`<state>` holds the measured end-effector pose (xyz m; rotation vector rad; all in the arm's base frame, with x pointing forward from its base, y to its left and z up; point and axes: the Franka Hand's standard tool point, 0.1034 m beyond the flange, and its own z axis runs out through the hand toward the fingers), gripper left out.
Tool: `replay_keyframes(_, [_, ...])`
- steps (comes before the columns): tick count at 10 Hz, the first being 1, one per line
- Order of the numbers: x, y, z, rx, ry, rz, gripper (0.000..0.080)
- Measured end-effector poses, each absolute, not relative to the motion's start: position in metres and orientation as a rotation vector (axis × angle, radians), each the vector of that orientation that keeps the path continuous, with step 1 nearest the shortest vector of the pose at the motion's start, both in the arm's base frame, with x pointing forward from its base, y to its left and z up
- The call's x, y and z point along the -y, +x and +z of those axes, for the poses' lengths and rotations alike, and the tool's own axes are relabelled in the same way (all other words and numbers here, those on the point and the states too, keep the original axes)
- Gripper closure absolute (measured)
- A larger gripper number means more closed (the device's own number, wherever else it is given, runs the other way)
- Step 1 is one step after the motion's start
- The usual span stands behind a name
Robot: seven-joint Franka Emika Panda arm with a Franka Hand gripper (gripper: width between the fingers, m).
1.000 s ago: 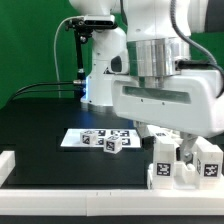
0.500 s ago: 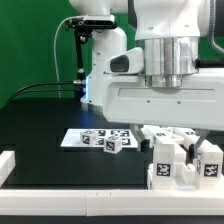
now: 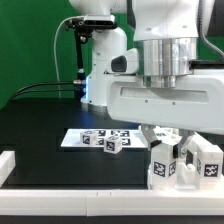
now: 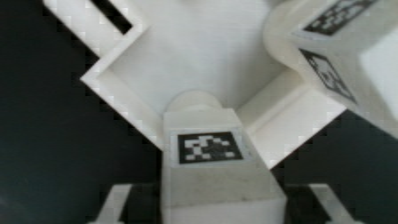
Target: Assemble chair
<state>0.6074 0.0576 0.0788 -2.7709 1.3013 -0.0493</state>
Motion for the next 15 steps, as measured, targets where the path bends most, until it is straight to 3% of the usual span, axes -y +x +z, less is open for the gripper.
replay_keyframes(5, [-0.0605, 0.6124, 0.0809, -2.297, -1.910, 0.055, 0.0513])
replay_keyframes(9, [-0.0626, 0.6095, 0.0780, -2.299, -1.925, 0.054, 0.0491])
replay_keyframes(10, [-0.0643, 0.6078, 0.0772, -2.205, -2.050, 0.046, 0.0301])
replay_keyframes(11, [-0.0646, 0.6098, 0.0789, -2.044, -2.217, 0.019, 0.0301])
replay_keyframes(12, [-0.0645, 0.6105, 0.0793, -1.891, -2.353, 0.001, 0.0184])
replay_keyframes(15, [-0.0634, 0.6102, 0.0789, -1.681, -2.511, -0.016, 0.0152])
